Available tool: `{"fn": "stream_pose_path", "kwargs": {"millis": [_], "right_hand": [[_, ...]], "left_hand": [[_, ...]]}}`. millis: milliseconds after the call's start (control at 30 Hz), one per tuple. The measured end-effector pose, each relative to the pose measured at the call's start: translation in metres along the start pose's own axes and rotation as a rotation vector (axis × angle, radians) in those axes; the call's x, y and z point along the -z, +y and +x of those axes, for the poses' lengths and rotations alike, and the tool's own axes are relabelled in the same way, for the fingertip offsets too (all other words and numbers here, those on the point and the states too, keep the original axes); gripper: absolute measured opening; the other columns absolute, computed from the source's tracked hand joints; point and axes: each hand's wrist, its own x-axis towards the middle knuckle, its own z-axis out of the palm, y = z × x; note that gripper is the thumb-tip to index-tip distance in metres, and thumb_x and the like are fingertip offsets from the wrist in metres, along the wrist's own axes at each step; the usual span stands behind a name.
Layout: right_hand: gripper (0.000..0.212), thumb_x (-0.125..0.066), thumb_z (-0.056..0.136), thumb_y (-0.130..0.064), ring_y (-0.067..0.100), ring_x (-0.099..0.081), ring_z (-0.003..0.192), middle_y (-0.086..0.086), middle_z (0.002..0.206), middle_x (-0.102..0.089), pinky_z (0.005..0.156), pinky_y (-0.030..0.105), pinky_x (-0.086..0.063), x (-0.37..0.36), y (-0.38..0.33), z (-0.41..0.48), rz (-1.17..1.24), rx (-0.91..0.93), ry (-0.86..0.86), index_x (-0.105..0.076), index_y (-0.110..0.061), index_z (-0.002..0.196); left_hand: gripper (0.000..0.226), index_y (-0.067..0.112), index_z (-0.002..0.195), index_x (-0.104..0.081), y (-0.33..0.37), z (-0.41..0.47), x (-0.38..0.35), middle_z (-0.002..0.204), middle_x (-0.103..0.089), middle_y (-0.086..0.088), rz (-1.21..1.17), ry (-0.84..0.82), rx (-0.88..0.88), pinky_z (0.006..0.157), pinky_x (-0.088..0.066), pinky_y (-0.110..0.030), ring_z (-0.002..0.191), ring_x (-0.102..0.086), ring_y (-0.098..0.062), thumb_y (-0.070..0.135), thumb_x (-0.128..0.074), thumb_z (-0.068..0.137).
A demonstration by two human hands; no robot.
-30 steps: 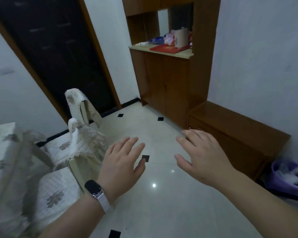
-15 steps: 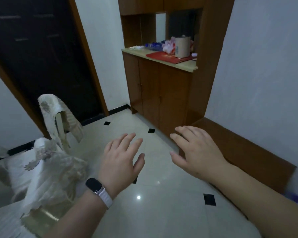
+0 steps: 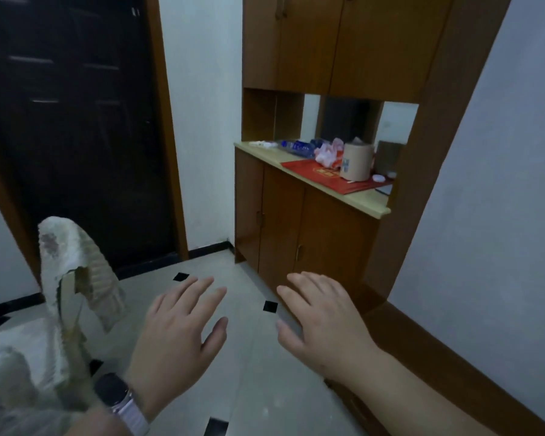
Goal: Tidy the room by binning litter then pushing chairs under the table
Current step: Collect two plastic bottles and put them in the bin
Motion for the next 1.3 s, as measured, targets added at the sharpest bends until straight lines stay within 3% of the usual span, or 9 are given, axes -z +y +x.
{"fn": "stream_pose_path", "kwargs": {"millis": [333, 667, 833, 967, 1300], "right_hand": [[0.043, -0.052, 0.083, -0.057, 0.014, -0.057, 0.115, -0.008, 0.123, -0.062, 0.100, 0.033, -0.037, -0.103, 0.085, 0.142, 0.078, 0.096, 0.088, -0.063, -0.032, 0.117], [0.048, -0.045, 0.089, -0.053, 0.017, -0.054, 0.121, -0.005, 0.128, -0.060, 0.104, 0.036, -0.035, -0.160, 0.178, 0.308, 0.191, 0.210, 0.113, -0.062, -0.026, 0.124], [0.047, -0.045, 0.091, -0.051, 0.017, -0.050, 0.122, -0.003, 0.128, -0.059, 0.104, 0.036, -0.037, -0.189, 0.175, 0.377, 0.280, 0.276, 0.100, -0.062, -0.024, 0.125], [0.047, -0.043, 0.091, -0.051, 0.021, -0.053, 0.120, -0.001, 0.128, -0.060, 0.102, 0.041, -0.042, -0.221, 0.161, 0.437, 0.282, 0.309, 0.099, -0.062, -0.023, 0.123], [0.052, -0.037, 0.092, -0.053, 0.026, -0.057, 0.119, 0.004, 0.128, -0.061, 0.100, 0.048, -0.047, -0.274, 0.101, 0.626, 0.216, 0.325, 0.114, -0.064, -0.019, 0.122]], "left_hand": [[0.046, 0.027, 0.120, -0.066, -0.049, 0.126, -0.085, 0.126, -0.064, 0.003, 0.091, -0.004, 0.085, 0.088, -0.052, -0.041, 0.115, -0.060, -0.020, 0.050, -0.047, 0.084], [0.049, 0.030, 0.125, -0.064, -0.087, 0.270, -0.142, 0.130, -0.062, 0.005, 0.278, -0.046, 0.241, 0.099, -0.045, -0.039, 0.123, -0.054, -0.019, 0.053, -0.042, 0.087], [0.050, 0.029, 0.128, -0.062, -0.128, 0.310, -0.155, 0.133, -0.060, 0.003, 0.336, -0.051, 0.295, 0.102, -0.037, -0.035, 0.126, -0.052, -0.020, 0.052, -0.039, 0.090], [0.050, 0.028, 0.129, -0.061, -0.180, 0.337, -0.172, 0.133, -0.059, 0.002, 0.327, -0.025, 0.327, 0.103, -0.041, -0.039, 0.127, -0.052, -0.021, 0.051, -0.041, 0.090], [0.049, 0.024, 0.130, -0.062, -0.372, 0.429, -0.201, 0.134, -0.059, -0.002, 0.278, 0.079, 0.318, 0.103, -0.043, -0.043, 0.128, -0.050, -0.023, 0.047, -0.045, 0.090]]}}
